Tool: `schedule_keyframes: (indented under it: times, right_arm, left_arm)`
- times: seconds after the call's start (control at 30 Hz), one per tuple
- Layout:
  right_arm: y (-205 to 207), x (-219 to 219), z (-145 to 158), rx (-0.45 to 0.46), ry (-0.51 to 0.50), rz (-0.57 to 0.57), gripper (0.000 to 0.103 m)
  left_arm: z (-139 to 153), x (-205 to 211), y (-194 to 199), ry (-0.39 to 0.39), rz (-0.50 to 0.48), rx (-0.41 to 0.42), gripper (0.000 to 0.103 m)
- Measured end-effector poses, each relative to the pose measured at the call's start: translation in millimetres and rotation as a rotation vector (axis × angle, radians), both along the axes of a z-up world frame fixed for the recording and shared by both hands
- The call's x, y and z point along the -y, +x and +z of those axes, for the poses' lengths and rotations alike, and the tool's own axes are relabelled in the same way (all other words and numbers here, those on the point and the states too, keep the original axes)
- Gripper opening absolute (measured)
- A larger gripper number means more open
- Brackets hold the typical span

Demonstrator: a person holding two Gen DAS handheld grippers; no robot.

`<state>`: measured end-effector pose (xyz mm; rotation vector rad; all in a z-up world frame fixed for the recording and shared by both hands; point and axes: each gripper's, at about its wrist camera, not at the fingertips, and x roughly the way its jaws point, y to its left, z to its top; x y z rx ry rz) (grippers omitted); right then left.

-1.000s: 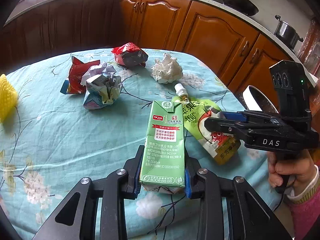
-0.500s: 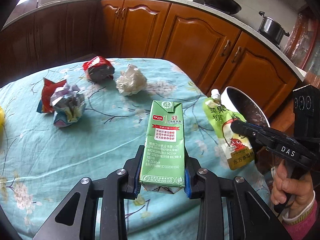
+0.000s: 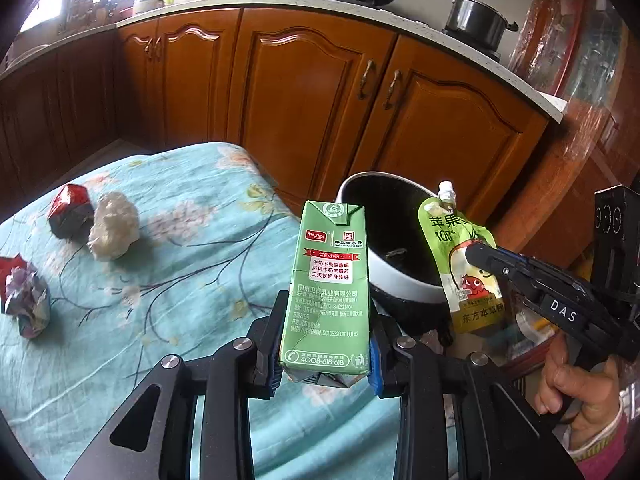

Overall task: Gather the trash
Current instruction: 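Carry the juice box and pouch over the bin and open both tools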

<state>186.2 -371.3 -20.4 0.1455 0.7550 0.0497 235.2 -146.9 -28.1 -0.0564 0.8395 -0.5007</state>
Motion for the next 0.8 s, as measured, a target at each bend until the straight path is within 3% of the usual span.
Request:
schedule_keyframes:
  times: [0.37, 0.8]
  right_arm:
    - [17.4, 39.5, 10.8, 0.031, -0.084, -0.084, 0.016]
    - [46.6, 50.2, -7.1, -0.04, -0.133, -0.066, 0.016]
  left_arm:
    - [3.8, 61.3, 44.1, 0.026, -0.083, -0.007, 0.031]
    - [-16.3, 113.9, 86.2, 0.085, -0.129, -0.032, 0.031]
